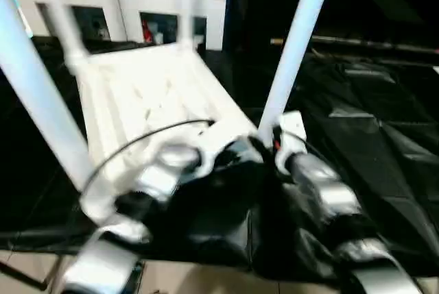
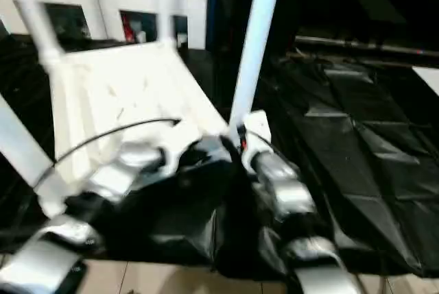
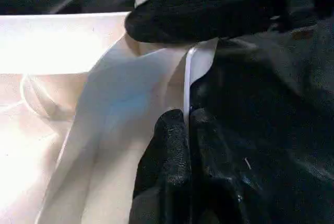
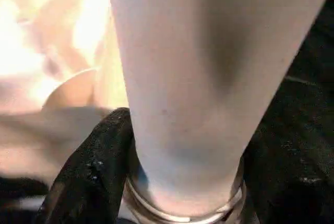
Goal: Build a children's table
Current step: Rotate leg to tighten
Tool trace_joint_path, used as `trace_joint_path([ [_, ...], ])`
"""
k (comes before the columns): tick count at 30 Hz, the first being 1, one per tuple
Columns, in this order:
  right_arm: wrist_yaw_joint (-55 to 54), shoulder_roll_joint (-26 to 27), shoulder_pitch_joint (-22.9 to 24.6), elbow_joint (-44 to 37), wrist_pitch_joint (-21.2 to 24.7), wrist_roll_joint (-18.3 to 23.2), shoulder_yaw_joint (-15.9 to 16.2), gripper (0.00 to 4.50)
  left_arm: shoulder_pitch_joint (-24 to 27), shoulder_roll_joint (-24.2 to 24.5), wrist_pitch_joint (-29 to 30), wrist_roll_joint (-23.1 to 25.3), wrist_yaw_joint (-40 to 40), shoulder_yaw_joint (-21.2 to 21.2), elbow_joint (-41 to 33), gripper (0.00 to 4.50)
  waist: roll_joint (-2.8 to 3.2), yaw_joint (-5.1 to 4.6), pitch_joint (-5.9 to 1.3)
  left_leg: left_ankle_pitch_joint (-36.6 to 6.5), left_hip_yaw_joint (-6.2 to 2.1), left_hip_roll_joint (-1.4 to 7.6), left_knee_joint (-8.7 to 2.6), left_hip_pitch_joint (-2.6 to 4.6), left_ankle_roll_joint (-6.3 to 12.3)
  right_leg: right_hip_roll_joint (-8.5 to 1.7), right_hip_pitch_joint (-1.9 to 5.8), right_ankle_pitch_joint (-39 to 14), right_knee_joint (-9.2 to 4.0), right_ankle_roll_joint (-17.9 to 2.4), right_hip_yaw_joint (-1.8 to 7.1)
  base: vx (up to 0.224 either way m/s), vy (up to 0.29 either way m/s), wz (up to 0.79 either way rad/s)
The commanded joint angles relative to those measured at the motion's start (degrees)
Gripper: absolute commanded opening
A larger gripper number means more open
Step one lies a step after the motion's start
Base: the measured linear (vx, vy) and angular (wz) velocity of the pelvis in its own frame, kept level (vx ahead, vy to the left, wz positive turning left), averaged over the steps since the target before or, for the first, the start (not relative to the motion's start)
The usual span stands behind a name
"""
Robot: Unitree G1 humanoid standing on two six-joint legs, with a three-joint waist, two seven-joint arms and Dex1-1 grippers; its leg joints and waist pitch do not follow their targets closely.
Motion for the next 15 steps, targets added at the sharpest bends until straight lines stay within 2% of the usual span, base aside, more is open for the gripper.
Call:
trace_joint_path([
  [1, 2.96, 4.21, 0.47, 2.06, 0.2, -1.73, 5.49, 2.66, -0.05, -3.57, -0.77, -0.16, 1.61, -2.14, 1.64, 0.0, -0.02, -0.05, -2.61, -11.8, -0.19, 1.01, -3.93, -0.27, 0.28, -2.91, 2.61, -12.38, -4.62, -8.38, 2.44, 0.0, 0.0, 0.0],
  [2, 3.39, 4.3, 0.51, 1.95, -0.16, -1.91, 5.75, 3.01, -0.08, -3.55, -0.97, -0.1, 1.57, -2.18, 1.75, 0.0, 0.02, -0.05, -2.62, -11.5, -0.17, 1.0, -3.91, -0.3, 0.52, -2.89, 2.65, -11.55, -4.53, -8.63, 2.44, 0.0, 0.0, 0.0],
  [4, 5.03, 4.58, 0.59, 1.71, -0.57, -0.68, 4.98, 3.36, -0.09, -3.05, -1.47, -0.19, 1.33, -1.92, 1.99, 0.0, 0.11, -0.07, -2.59, -11.47, -0.12, 0.97, -3.9, -0.29, 1.0, -2.87, 2.69, -10.53, -4.5, -9.12, 2.42, 0.0, 0.0, 0.0],
  [7, 7.4, 3.59, 0.85, 1.15, -0.61, -0.02, 4.98, 3.57, -0.01, -1.89, -2.12, -0.53, 0.16, -1.64, 1.87, 0.0, -0.01, -0.08, -2.44, -13.28, -0.11, 1.01, -4.03, -0.2, 1.42, -2.94, 2.63, -13.26, -4.79, -9.0, 2.39, 0.0, 0.0, 0.0],
  [8, 9.46, 2.4, 1.11, 0.59, -0.7, 0.1, 5.41, 3.72, 0.12, -0.86, -2.62, -0.89, -1.25, -1.33, 1.62, 0.0, -0.01, -0.03, -2.38, -14.32, -0.18, 1.0, -4.12, -0.23, 1.53, -3.07, 2.62, -16.11, -5.14, -8.32, 2.39, 0.0, 0.0, 0.0],
  [11, 14.01, -0.56, 1.76, -1.07, -1.98, -0.44, 6.59, 3.72, 0.63, 1.36, -3.83, -1.42, -4.85, -0.98, 0.92, 0.0, -0.1, -0.15, -2.35, -14.59, -0.19, 1.14, -4.18, -0.26, 1.55, -3.12, 2.47, -17.14, -5.24, -7.91, 2.44, 0.0, 0.0, 0.0],
  [15, 24.55, -5.78, 3.78, -5.69, -2.33, 0.1, 8.94, 3.72, 1.86, 5.16, -5.06, -2.47, -11.24, -1.18, -0.74, 0.0, -0.25, -0.15, -2.37, -13.69, -0.18, 1.2, -4.13, -0.41, 2.39, -3.1, 2.64, -15.82, -5.08, -8.24, 2.44, 0.0, 0.0, 0.0],
])
